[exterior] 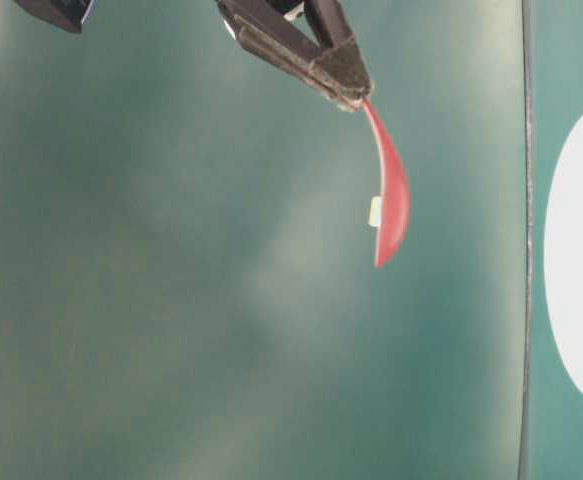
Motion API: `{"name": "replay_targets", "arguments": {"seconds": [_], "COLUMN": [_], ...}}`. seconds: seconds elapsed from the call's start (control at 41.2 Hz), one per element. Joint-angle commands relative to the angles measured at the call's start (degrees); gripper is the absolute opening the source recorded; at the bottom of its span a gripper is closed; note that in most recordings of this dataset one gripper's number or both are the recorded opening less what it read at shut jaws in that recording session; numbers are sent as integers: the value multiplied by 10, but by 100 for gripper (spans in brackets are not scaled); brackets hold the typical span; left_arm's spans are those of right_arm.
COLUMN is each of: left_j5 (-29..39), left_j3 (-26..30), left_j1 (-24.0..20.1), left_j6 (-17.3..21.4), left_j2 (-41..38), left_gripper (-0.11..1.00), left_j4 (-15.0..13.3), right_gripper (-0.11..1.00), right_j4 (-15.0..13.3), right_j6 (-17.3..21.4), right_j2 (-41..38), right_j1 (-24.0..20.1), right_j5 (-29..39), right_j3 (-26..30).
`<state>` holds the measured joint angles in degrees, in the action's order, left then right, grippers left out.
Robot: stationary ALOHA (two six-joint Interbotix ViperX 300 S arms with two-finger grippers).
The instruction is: Scoop the yellow hexagonal prism block from the bowl with a spoon using the right arm.
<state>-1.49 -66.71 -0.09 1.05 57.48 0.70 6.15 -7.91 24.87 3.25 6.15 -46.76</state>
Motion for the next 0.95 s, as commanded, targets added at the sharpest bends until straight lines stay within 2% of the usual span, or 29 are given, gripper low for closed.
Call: {"name": "replay_targets", "arguments": {"seconds": [0.0,0.922], "left_j5": [-1,14], "left_j3": [12,12], "left_j1": [0,0], "left_j6": [1,0], "left_j2": [-5,-6], "left_gripper": [0,0], "left_j4": [2,2], "right_gripper": [24,24], "right_j4": [-1,-1], "right_j6": [0,-1], "right_j2": [4,4], "right_j1": [-1,-1], "right_j5": [-8,-18], "right_j3": [7,7]}}
